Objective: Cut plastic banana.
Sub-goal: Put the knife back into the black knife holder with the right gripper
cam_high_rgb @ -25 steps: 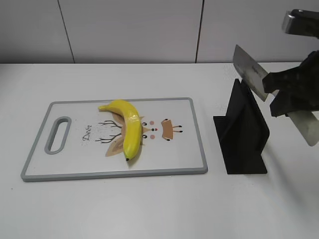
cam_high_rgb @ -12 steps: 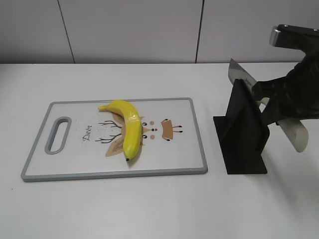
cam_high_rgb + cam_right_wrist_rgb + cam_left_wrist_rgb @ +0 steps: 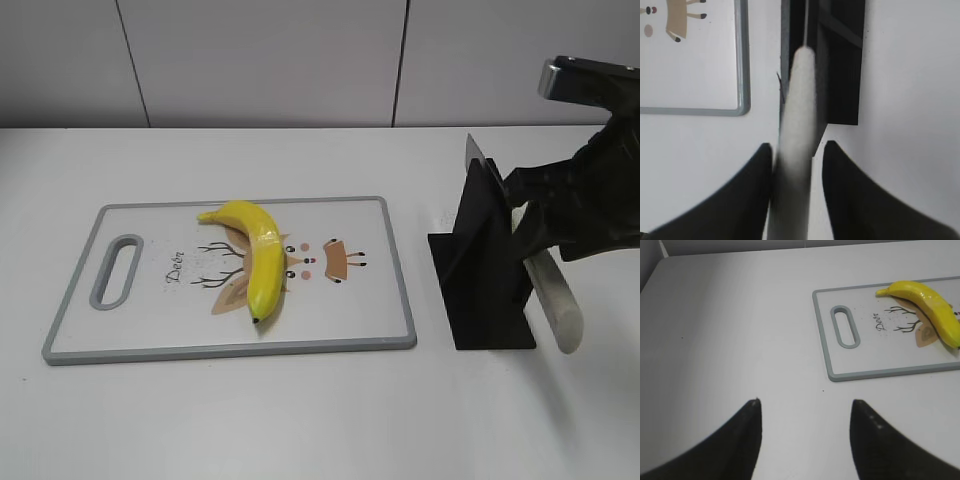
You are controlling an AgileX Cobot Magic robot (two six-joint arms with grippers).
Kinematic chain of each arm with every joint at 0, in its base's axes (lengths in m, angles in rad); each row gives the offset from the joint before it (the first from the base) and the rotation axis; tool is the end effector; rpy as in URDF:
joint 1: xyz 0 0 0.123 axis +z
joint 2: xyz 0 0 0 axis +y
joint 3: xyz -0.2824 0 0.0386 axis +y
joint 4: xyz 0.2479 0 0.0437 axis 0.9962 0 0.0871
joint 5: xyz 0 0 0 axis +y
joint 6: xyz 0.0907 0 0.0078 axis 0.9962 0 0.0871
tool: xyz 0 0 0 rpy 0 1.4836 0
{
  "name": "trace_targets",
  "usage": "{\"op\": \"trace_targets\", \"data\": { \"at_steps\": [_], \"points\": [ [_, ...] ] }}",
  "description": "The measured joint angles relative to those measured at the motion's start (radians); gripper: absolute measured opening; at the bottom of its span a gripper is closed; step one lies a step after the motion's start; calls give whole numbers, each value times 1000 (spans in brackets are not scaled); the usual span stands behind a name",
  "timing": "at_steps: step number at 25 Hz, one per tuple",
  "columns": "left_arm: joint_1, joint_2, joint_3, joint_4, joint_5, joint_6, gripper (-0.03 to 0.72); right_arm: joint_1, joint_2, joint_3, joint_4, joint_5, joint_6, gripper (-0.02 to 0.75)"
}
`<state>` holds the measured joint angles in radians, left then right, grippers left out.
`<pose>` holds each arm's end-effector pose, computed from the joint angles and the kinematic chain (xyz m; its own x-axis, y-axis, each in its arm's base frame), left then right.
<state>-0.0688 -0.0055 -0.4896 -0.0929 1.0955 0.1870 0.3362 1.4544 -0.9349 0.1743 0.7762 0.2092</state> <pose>-0.0067 -0.0071 0.2718 -0.4630 0.1756 -0.8688 0.2091 0.9742 0.0855 0.2559 0.1012 0.2385 -0.9525 0.0120 -0.3044 -0.0598 0.9724 0.2256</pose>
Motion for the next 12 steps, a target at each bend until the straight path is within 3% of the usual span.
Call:
{"op": "trace_targets", "data": {
  "at_steps": [3, 6, 12],
  "points": [
    [0, 0, 0, 0, 0, 0, 525, 0, 0, 0, 20, 0, -25, 463],
    [0, 0, 0, 0, 0, 0, 525, 0, 0, 0, 48, 7, -53, 540],
    [0, 0, 0, 0, -1, 0, 524, 0, -11, 0, 73, 90, -112, 570]
  ]
}}
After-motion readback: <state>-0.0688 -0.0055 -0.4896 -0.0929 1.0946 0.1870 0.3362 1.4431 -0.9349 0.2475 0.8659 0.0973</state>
